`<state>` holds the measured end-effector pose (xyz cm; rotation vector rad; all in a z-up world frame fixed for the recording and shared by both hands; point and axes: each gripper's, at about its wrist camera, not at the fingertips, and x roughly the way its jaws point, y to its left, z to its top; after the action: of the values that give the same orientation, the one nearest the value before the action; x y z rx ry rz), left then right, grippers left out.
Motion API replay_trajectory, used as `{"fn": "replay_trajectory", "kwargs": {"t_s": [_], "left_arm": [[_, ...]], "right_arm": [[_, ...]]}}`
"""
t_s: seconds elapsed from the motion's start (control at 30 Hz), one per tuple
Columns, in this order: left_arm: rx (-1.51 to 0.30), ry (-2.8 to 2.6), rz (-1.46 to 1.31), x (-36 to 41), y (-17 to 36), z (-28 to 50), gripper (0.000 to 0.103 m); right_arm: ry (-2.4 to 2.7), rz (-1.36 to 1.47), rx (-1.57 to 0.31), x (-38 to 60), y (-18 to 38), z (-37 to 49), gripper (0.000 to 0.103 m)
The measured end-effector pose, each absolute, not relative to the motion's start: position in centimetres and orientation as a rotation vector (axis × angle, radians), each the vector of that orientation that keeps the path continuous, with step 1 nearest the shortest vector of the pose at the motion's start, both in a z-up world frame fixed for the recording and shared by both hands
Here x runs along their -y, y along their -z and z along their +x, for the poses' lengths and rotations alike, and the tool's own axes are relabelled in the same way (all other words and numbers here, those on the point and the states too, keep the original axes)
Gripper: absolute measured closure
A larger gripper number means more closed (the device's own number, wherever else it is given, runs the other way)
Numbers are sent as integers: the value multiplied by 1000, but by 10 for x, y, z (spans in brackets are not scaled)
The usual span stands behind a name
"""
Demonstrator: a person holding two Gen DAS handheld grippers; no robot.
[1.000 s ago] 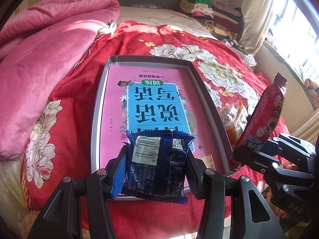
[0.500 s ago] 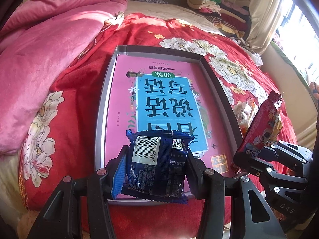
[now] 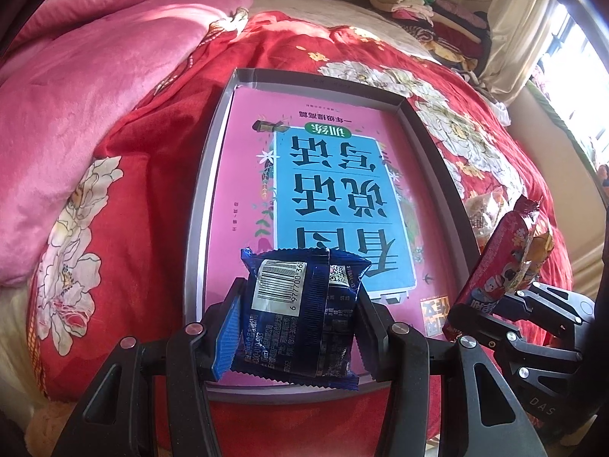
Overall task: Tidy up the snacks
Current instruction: 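Carry the blue packet with the left tool while the right tool carries the red packet to the tray, then open the right tool onto the tray while the left tool releases the blue packet beside it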
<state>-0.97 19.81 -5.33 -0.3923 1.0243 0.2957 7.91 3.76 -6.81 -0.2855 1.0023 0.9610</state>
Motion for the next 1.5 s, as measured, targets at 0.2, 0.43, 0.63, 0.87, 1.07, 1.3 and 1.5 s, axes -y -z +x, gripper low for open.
{"fn": "replay_trajectory", "kwargs": {"t_s": [0.2, 0.43, 0.63, 0.87, 1.07, 1.3, 1.5], "left_arm": [[-1028, -294, -395, -198, 56, -9, 49], [-1015, -288, -392, -199, 57, -7, 49], [-1016, -291, -392, -199, 58, -6, 49], [-999, -283, -393, -199, 56, -6, 49], [-977, -277, -388, -198, 51, -7, 47], [-942, -274, -403, -200, 45, -9, 40], [-898, -267, -421, -202, 37, -12, 35]], "right_arm": [[-960, -300, -1032, -40, 77, 78, 78], [-962, -302, -1053, -39, 81, 78, 77], [-965, -289, -1050, -38, 79, 79, 77], [-969, -271, -1035, -33, 73, 78, 77], [-970, -247, -1006, -26, 65, 77, 71], [-962, -235, -986, -23, 59, 77, 68], [-949, -225, -970, -20, 54, 78, 66]]}}
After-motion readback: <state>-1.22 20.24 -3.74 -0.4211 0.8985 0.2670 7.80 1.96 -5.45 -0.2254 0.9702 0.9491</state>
